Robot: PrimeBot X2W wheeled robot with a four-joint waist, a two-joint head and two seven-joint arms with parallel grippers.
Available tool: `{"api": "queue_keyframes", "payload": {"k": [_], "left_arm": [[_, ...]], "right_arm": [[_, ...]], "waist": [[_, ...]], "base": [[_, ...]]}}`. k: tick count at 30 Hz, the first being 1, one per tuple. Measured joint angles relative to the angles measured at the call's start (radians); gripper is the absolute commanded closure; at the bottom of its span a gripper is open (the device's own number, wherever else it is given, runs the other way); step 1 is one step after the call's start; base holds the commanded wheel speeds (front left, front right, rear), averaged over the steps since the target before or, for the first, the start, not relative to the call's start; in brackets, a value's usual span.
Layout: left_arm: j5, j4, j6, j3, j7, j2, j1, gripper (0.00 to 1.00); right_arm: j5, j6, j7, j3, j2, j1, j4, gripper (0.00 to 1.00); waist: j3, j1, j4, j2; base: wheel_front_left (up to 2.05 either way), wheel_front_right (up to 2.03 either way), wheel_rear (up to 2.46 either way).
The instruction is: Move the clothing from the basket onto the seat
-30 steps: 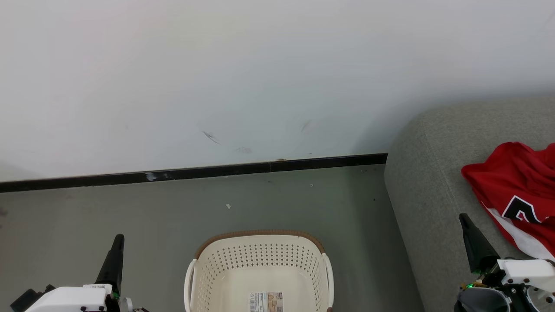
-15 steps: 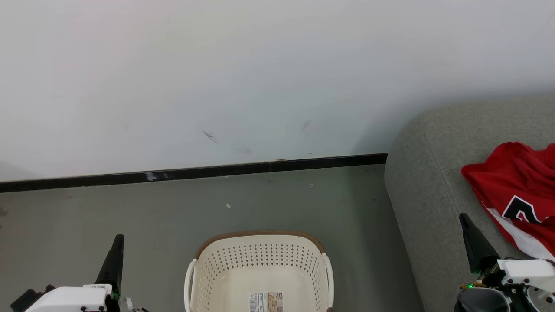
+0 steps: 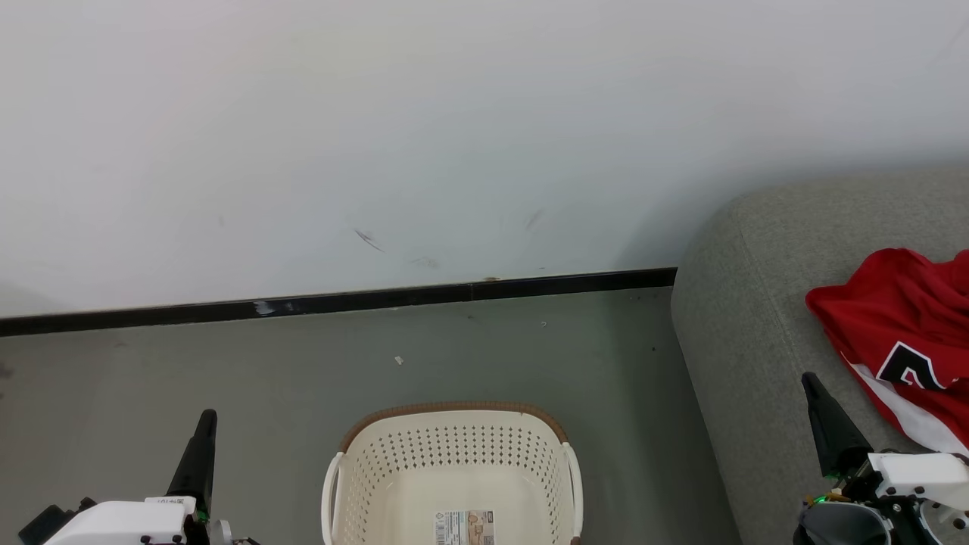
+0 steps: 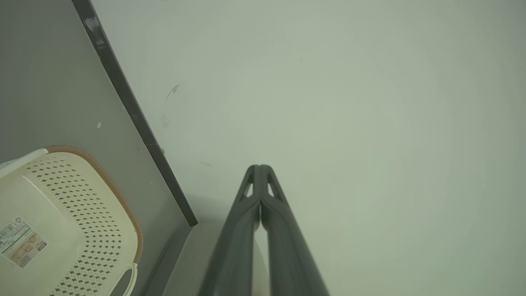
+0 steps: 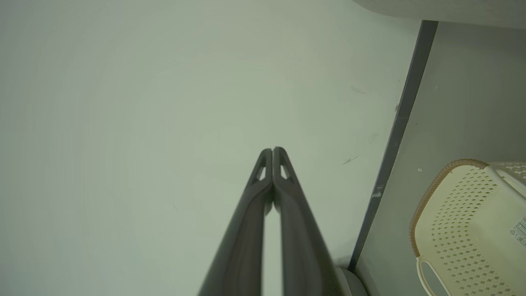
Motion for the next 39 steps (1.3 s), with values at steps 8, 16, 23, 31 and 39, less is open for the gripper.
{"api": "queue_keyframes", "payload": {"k": [8, 16, 23, 31, 39], "left_arm": [[0.0, 0.001, 0.0, 0.0, 0.0, 0.0, 0.0, 1.0], [0.0, 0.001, 0.0, 0.0, 0.0, 0.0, 0.0, 1.0], [0.0, 0.002, 0.0, 0.0, 0.0, 0.0, 0.0, 1.0], [0.0, 0.002, 0.0, 0.0, 0.0, 0.0, 0.0, 1.0], [0.0, 0.003, 0.0, 0.0, 0.0, 0.0, 0.0, 1.0]], "right_arm": [[0.0, 0.0, 0.0, 0.0, 0.0, 0.0, 0.0, 1.0], [0.0, 0.0, 0.0, 0.001, 0.0, 0.0, 0.0, 1.0], [0.0, 0.0, 0.0, 0.001, -0.001, 0.0, 0.0, 1.0], [0.0, 0.0, 0.0, 0.001, -0.001, 0.0, 0.0, 1.0], [0.0, 0.0, 0.0, 0.001, -0.001, 0.0, 0.0, 1.0]], "waist": [[0.0, 0.0, 0.0, 0.0], [0.0, -0.0001, 0.0, 0.0], [0.0, -0.0001, 0.0, 0.0], [0.0, -0.0001, 0.0, 0.0], [0.0, -0.0001, 0.0, 0.0]], "base": [[0.0, 0.0, 0.0], [0.0, 0.0, 0.0], [0.0, 0.0, 0.0], [0.0, 0.0, 0.0], [0.0, 0.0, 0.0]]}}
